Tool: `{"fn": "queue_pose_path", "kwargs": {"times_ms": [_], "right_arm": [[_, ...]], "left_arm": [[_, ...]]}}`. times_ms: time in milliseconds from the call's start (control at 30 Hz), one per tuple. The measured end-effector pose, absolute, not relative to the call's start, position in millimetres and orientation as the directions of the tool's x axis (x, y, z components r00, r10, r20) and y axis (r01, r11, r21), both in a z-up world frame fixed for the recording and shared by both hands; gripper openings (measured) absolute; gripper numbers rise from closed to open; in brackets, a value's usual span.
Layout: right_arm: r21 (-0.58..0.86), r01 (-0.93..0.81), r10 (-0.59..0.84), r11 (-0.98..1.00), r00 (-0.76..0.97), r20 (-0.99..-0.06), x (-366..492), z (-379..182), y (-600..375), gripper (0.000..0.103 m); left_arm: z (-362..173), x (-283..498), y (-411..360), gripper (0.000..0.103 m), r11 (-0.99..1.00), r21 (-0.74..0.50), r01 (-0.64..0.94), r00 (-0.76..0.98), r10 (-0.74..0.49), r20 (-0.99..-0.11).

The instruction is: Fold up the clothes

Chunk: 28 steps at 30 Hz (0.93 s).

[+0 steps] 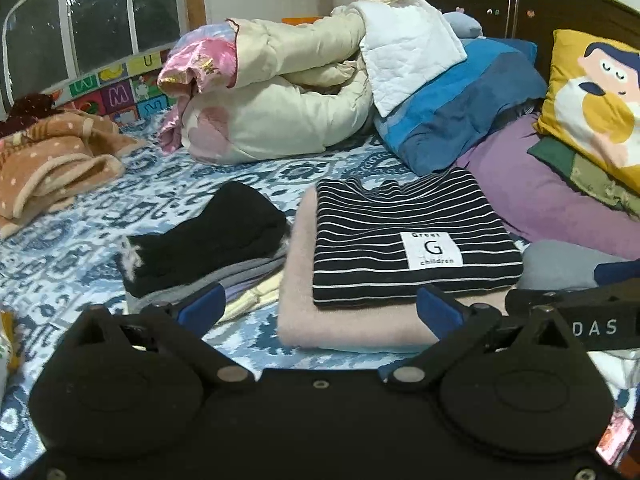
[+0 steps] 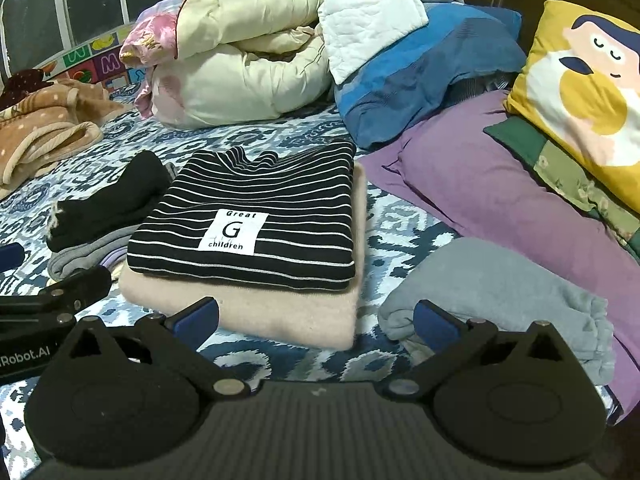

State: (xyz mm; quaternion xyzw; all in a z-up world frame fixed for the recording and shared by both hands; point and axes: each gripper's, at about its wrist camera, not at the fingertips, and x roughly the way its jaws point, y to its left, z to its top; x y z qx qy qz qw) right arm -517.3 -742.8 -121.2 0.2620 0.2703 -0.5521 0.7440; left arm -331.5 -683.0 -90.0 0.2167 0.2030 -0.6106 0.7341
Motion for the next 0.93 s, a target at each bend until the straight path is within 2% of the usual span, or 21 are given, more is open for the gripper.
{"fn": "queue_pose_path", "kwargs": {"times_ms": [933], "right_arm": [[0.097, 0.962, -0.667, 0.255, 0.248, -0.703, -514.8, -123.2, -745.0, 0.103]], "left_arm": [[-89.0, -330.1, -682.0, 0.103, 0.131, 0.037, 0.991, 0.129, -0.818, -0.56]]}}
